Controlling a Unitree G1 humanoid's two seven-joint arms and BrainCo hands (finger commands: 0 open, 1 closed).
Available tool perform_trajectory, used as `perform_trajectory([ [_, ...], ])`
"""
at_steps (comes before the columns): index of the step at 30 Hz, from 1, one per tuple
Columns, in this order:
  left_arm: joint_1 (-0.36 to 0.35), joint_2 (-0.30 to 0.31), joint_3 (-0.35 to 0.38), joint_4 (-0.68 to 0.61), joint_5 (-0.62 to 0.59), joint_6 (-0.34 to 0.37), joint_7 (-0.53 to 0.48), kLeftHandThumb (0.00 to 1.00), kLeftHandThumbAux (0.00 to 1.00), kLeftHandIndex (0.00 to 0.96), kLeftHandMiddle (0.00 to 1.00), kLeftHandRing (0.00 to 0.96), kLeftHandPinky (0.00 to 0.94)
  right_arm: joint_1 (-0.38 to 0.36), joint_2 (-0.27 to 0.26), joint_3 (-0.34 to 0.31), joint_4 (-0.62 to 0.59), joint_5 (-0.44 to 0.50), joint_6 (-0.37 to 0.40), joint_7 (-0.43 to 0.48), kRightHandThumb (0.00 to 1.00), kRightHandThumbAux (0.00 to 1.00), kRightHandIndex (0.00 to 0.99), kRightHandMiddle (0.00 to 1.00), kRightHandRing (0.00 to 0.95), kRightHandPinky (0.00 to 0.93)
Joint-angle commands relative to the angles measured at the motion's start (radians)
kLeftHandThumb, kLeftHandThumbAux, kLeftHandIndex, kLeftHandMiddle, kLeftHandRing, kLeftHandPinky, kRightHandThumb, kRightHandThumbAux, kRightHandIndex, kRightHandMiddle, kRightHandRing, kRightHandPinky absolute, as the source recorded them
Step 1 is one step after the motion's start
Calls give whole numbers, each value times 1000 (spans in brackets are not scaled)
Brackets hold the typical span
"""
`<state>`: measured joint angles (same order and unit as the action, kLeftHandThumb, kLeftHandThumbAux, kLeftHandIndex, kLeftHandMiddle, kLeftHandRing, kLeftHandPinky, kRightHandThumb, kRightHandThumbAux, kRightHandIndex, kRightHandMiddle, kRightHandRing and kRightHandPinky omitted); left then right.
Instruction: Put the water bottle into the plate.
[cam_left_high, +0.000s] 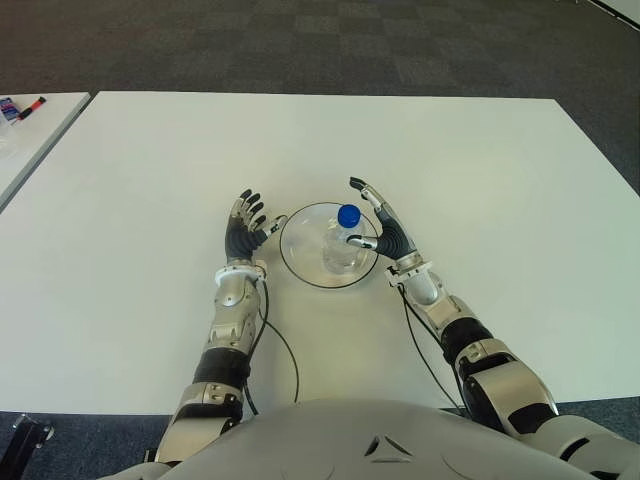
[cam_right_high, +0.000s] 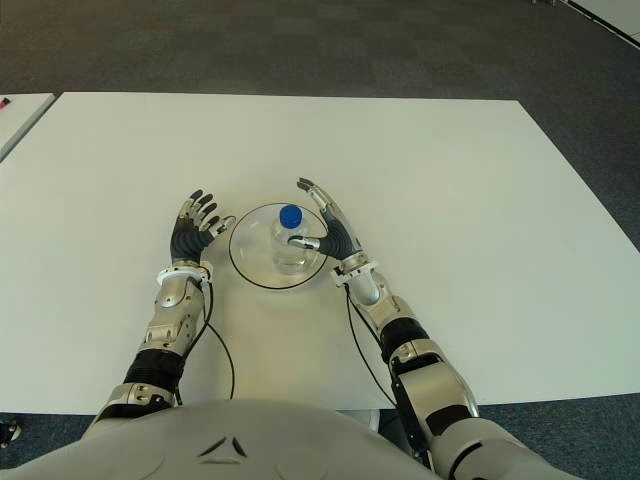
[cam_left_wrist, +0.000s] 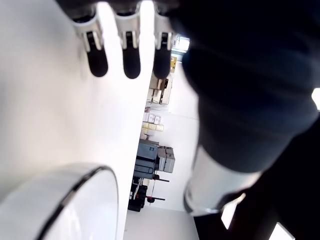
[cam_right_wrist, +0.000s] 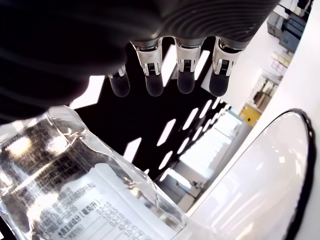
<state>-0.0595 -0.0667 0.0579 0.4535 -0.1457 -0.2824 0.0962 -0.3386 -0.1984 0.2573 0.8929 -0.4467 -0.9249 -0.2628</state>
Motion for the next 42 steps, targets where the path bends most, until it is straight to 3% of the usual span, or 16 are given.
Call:
perform_trajectory([
  [1,-8,-53,-8,16,6,4,4,0,943,129,154,146,175,3,-2,-10,-6,55,30,78,245,348,0,0,0,0],
  [16,-11,-54,-5,21,3,0,4,0,949,130,153,148,178,19,-8,-35,-45,86,56,111,177,420,0,0,0,0],
  [33,-15,-51,-4,33,1,-1,-1,0,941,124,148,143,173,30,10,-80,-68,181,33,178,93,396,0,0,0,0],
  [42,-17,-49,-3,41,1,-10,-2,0,935,127,148,144,179,37,21,-103,-90,235,56,228,69,413,0,0,0,0],
])
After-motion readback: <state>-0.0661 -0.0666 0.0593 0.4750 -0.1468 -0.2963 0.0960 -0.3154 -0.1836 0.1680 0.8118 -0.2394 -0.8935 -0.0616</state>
